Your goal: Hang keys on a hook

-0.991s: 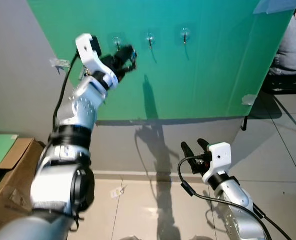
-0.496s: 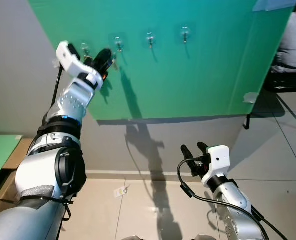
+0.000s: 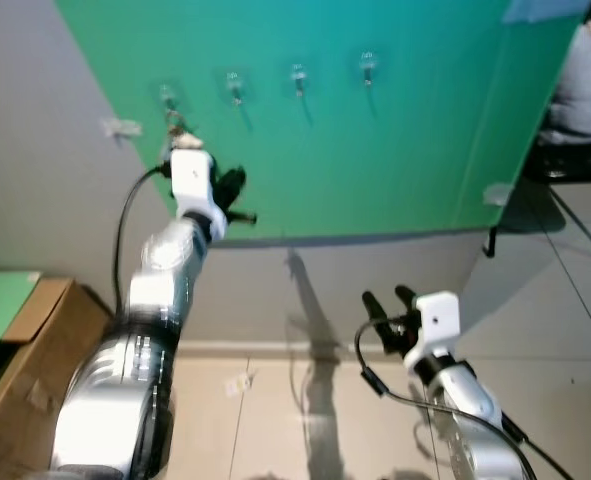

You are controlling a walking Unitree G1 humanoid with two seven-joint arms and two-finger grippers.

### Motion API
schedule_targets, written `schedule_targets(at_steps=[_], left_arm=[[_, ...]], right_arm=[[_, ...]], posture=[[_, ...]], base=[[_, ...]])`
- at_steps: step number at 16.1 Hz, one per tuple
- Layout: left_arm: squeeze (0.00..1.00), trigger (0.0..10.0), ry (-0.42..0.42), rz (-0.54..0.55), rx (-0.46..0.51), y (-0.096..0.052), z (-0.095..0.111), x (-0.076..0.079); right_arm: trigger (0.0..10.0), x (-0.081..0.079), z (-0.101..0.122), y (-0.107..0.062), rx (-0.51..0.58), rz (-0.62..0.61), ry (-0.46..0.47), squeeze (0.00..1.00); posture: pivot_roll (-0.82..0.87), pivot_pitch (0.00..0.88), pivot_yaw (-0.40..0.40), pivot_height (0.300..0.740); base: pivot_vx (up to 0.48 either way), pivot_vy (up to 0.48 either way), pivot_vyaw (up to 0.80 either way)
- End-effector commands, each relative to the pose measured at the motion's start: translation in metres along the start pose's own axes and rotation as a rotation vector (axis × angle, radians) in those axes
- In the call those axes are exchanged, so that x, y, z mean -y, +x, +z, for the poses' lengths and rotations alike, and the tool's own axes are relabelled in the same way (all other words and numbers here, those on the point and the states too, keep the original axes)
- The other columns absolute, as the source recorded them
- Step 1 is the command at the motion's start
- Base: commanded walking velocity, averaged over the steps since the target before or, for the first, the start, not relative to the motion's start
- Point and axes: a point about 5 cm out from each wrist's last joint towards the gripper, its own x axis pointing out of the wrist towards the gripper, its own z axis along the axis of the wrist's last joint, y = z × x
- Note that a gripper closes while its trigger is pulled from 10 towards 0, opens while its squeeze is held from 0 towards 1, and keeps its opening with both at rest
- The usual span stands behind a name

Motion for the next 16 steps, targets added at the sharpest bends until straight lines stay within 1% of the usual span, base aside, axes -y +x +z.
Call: schedule_targets(at_steps=[1,2,3,4,5,6,7,8,9,10,11,12,13,15,16], left_arm=[[1.00,0.0,0.125,0.021,0.084,-0.007,0.013,-0.002],[1.00,0.0,0.192,0.033,0.120,-0.020,0.012,-0.002],[1.00,0.0,0.288,0.060,0.179,-0.039,0.011,-0.003],[1.00,0.0,0.302,0.103,0.214,-0.055,0.008,-0.005],[1.00,0.0,0.251,0.105,0.194,-0.067,-0.002,-0.002],[1.00,0.0,0.209,0.119,0.170,-0.075,-0.011,0.000],[1.00,0.0,-0.097,0.207,0.023,-0.100,-0.047,0.008],[1.00,0.0,-0.357,0.274,-0.057,-0.116,-0.066,0.021],[1.00,0.0,-0.427,0.279,-0.048,-0.117,-0.065,0.028],[1.00,0.0,-0.408,0.258,0.007,-0.107,-0.055,0.030],[1.00,0.0,-0.360,0.218,0.027,-0.100,-0.050,0.031],[1.00,0.0,-0.283,0.145,0.036,-0.090,-0.045,0.036],[1.00,0.0,-0.225,0.089,0.019,-0.083,-0.044,0.039],[1.00,0.0,-0.200,0.039,-0.013,-0.082,-0.043,0.040],[1.00,0.0,-0.189,0.032,-0.022,-0.083,-0.044,0.038]], right_arm=[[10.0,-0.001,0.004,0.004,0.027,-0.008,0.001,0.00],[10.0,0.000,0.007,0.006,0.036,-0.014,-0.002,0.00],[10.0,0.001,0.010,0.009,0.044,-0.013,-0.005,0.00],[10.0,0.001,0.012,0.013,0.049,-0.011,-0.008,0.00],[10.0,0.002,0.014,0.015,0.052,-0.016,-0.008,0.00],[10.0,0.003,0.015,0.017,0.055,-0.022,-0.006,0.00],[10.0,0.007,0.019,0.020,0.065,-0.054,0.021,0.00],[10.0,0.013,0.021,0.021,0.072,-0.090,0.064,0.00],[10.0,0.016,0.022,0.021,0.074,-0.113,0.114,0.00],[10.0,0.018,0.021,0.021,0.073,-0.123,0.202,0.00],[10.0,0.018,0.021,0.022,0.071,-0.113,0.224,0.00],[10.0,0.017,0.021,0.023,0.066,-0.092,0.224,0.00],[10.0,0.018,0.021,0.025,0.063,-0.083,0.204,0.00],[10.0,0.019,0.022,0.026,0.065,-0.077,0.184,0.00],[10.0,0.019,0.021,0.024,0.060,-0.079,0.190,0.00]], posture=[[-0.17,0.000,0.190,0.740],[-0.16,0.000,0.188,0.740],[-0.15,0.000,0.184,0.740],[-0.14,0.000,0.178,0.740],[-0.14,0.000,0.175,0.740],[-0.14,0.000,0.175,0.740],[-0.14,0.000,0.159,0.740],[-0.14,0.000,0.148,0.740],[-0.13,0.000,0.131,0.740],[-0.13,0.000,0.124,0.740],[-0.12,0.000,0.116,0.740],[-0.12,0.000,0.111,0.740],[-0.12,0.000,0.111,0.740],[-0.13,0.000,0.122,0.740],[-0.13,0.000,0.128,0.740]], base=[[0.000,0.000,0.00],[0.000,0.000,0.00],[0.000,0.000,0.00],[0.000,0.000,0.00],[0.000,0.000,0.00],[0.000,0.000,0.00],[0.000,0.000,0.00],[0.000,0.000,0.00],[0.000,0.000,0.00],[0.000,0.000,0.00],[0.000,0.000,0.00],[0.000,0.000,0.00],[0.000,0.000,0.00],[0.000,0.000,0.00],[0.000,0.000,0.00]])
